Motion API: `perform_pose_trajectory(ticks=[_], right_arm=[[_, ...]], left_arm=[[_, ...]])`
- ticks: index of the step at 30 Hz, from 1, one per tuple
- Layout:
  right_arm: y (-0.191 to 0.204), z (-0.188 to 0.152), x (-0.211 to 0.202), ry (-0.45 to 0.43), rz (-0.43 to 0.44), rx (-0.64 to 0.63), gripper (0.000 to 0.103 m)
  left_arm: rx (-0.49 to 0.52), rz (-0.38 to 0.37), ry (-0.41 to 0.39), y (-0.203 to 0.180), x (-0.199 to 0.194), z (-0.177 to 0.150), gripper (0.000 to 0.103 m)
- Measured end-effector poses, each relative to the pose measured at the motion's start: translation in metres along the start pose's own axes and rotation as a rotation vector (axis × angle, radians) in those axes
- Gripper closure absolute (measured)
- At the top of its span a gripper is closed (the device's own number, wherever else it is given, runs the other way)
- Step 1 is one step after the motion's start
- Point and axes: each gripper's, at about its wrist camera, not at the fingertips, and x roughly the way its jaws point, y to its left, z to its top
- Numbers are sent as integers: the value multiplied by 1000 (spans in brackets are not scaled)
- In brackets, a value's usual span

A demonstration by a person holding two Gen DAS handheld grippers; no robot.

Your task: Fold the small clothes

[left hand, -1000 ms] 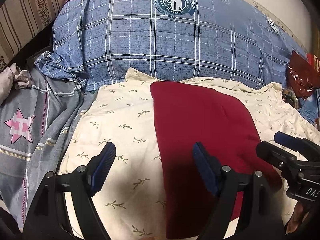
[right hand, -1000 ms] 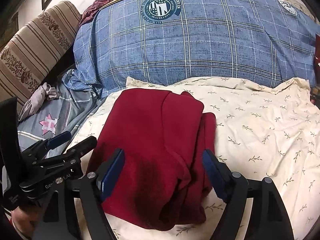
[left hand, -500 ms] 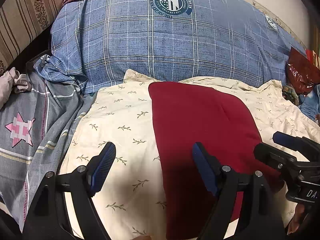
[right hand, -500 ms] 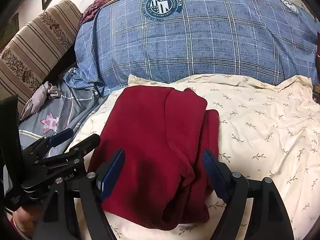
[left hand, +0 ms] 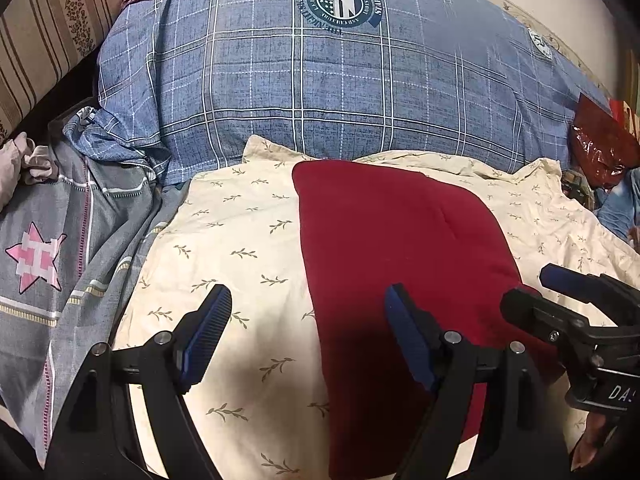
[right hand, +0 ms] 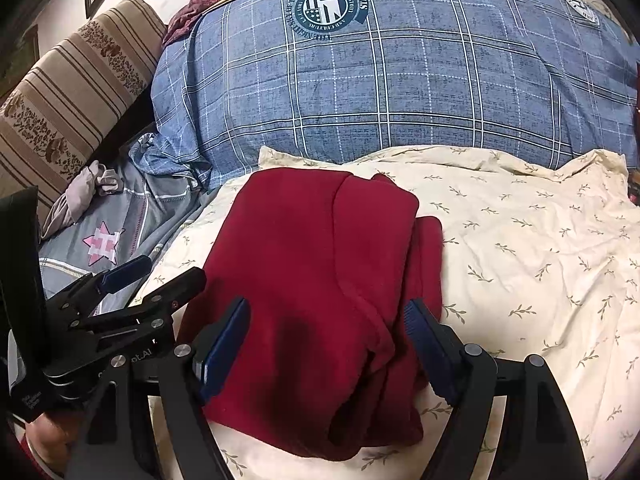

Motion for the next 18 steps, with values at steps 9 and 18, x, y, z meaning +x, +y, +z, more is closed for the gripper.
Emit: perform_pose_trajectory(ticks=[9, 18], right_arm=[[1, -1, 1, 3, 3, 4, 22], [1, 0, 2, 3, 3, 5, 22]], left_arm=[[-1, -2, 2, 1, 0, -1, 24], [-1, -5, 2, 0, 1, 0, 24]])
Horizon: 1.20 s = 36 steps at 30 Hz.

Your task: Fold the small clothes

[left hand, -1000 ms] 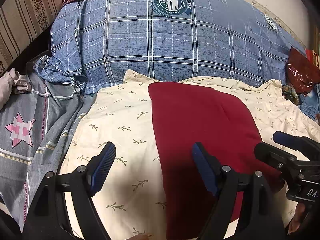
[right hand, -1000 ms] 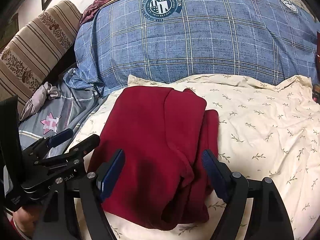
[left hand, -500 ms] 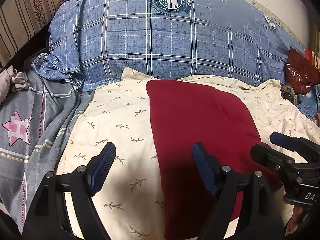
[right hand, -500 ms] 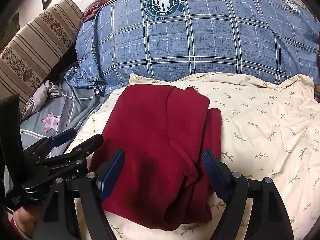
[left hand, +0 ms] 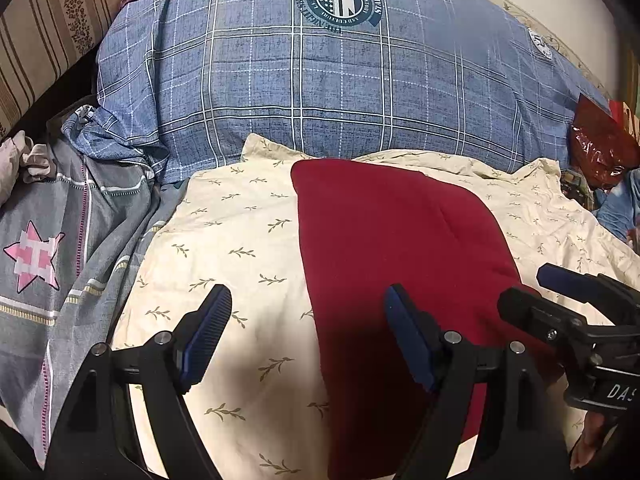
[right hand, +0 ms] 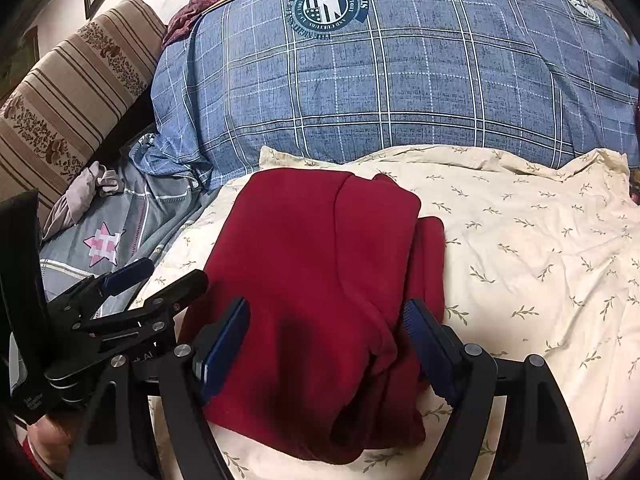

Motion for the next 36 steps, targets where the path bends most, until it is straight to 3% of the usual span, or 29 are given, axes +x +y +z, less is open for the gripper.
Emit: perform_pose_trajectory(ticks=[36], right_arm=[[1, -1, 6, 19, 18, 11, 22]], left_arm=[[-1, -5, 5, 0, 1, 1, 24]])
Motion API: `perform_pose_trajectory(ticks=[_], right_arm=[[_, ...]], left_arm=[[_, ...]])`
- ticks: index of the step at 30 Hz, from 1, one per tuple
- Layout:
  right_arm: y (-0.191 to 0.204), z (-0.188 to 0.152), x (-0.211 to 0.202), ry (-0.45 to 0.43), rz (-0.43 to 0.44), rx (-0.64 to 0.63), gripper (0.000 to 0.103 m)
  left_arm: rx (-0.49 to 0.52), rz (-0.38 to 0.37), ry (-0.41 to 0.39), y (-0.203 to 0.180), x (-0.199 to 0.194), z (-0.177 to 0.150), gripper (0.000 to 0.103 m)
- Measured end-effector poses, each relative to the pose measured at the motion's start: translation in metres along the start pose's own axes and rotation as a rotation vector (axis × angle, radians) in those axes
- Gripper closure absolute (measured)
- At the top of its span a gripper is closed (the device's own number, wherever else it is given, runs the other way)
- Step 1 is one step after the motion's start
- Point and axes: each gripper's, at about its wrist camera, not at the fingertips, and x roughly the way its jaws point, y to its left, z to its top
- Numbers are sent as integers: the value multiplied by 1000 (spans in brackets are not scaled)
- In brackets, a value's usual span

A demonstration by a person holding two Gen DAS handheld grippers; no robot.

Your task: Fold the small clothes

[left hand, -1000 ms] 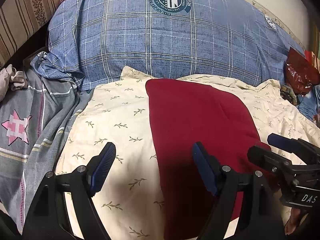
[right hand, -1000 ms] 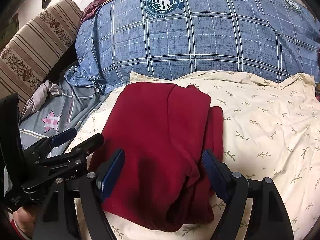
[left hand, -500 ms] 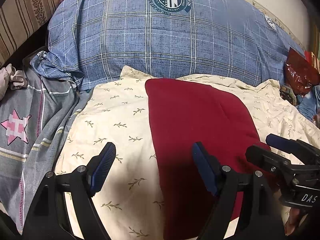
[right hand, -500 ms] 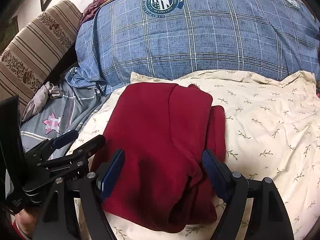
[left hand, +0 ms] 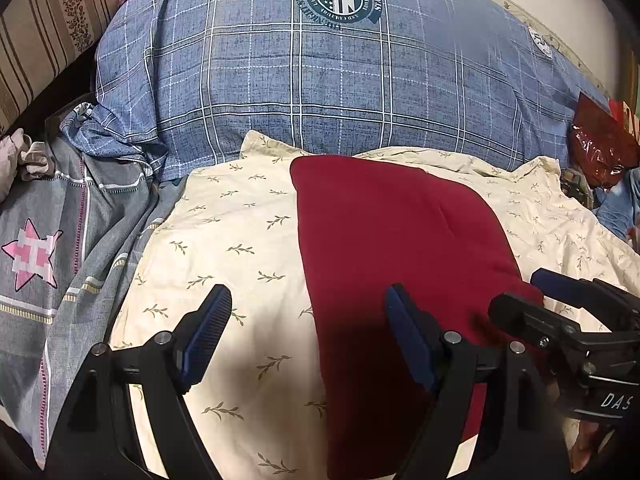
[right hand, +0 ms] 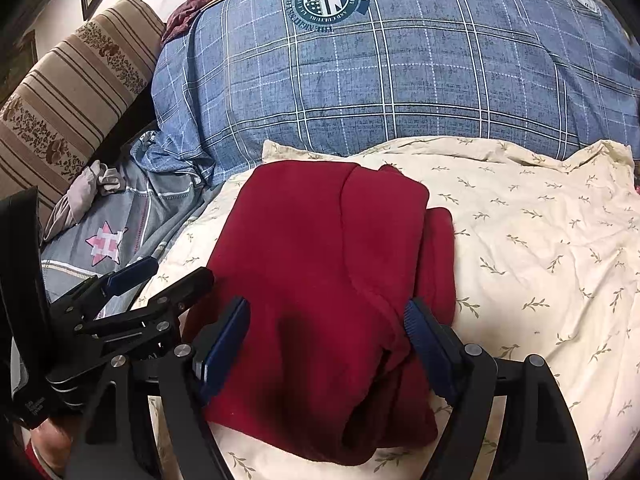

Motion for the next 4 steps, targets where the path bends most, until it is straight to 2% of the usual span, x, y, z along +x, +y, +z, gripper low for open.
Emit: perform_pose_trajectory(ticks=[4], right_arm=[[-3, 0, 0, -2, 3, -3, 22]], left_arm=[[-21, -21, 1, 7, -1, 2, 24]])
